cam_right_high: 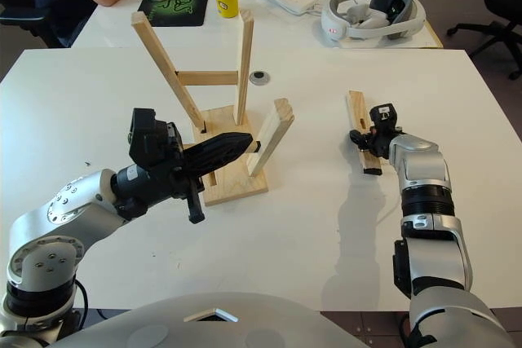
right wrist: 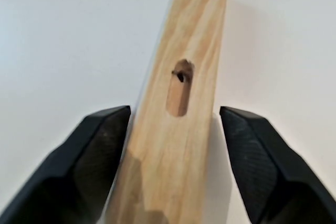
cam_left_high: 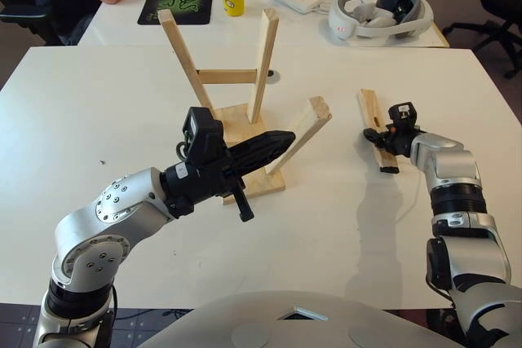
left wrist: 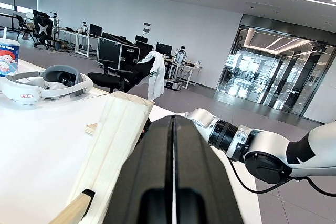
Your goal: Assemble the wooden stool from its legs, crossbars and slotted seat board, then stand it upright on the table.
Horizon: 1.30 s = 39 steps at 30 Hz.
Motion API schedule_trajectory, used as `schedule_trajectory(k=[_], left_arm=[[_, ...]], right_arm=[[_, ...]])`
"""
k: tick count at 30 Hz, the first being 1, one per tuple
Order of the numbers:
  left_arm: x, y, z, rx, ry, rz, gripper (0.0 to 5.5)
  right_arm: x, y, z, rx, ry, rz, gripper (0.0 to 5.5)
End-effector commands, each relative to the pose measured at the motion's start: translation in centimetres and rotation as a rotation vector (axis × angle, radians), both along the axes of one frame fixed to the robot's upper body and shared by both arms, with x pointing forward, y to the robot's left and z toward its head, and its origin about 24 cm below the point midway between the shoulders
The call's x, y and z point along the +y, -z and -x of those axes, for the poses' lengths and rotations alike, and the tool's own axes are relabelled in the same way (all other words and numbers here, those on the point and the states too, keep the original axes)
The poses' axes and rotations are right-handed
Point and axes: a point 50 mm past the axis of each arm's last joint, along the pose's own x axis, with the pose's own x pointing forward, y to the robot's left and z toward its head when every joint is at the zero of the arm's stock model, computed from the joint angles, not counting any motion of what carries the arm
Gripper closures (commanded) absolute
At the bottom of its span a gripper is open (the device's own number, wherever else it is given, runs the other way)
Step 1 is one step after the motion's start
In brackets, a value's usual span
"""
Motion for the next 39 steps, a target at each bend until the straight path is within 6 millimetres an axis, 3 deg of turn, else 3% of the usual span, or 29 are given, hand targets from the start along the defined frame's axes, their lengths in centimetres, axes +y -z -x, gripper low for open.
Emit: schedule_trajectory(k=[1,7,11,15,19,24,28,34,39], left_arm=[[0.0,-0.1,0.1,-0.010,-0.006,-0.009,5.50],[0.0,-0.1,0.1,-0.013,-0.010,-0.007,5.50],[0.0,-0.2,0.0,-0.021,-0.014,-0.001,5.50],[0.1,-1.6,-0.3,-0.060,-0.032,0.071,5.50],[0.5,-3.9,-0.2,-0.095,-0.019,0.223,5.50],[2.3,-7.0,-1.0,-0.101,-0.053,0.475,5.50],[3.5,-8.3,-1.6,-0.057,-0.057,0.646,4.94],[3.7,-9.2,-2.1,-0.007,-0.042,0.757,4.02],[2.3,-9.7,-2.0,0.024,0.040,0.777,3.26]], right_arm=[[-0.1,0.2,0.0,0.031,0.045,-0.039,3.20],[0.0,-0.3,-0.4,0.051,0.094,-0.134,3.43],[0.6,-2.2,-1.6,-0.064,0.060,-0.180,3.43],[2.4,-8.1,-4.1,-0.423,-0.040,-0.250,3.43],[4.6,-14.1,-4.6,-0.692,-0.192,-0.502,3.43],[7.8,-21.0,-1.4,-0.745,-0.646,-0.951,3.43],[9.5,-24.7,1.7,-0.636,-0.995,-1.155,3.43],[12.2,-25.8,4.5,-0.434,-1.263,-1.225,3.43],[14.2,-24.8,4.2,-0.393,-1.249,-1.210,3.43]])
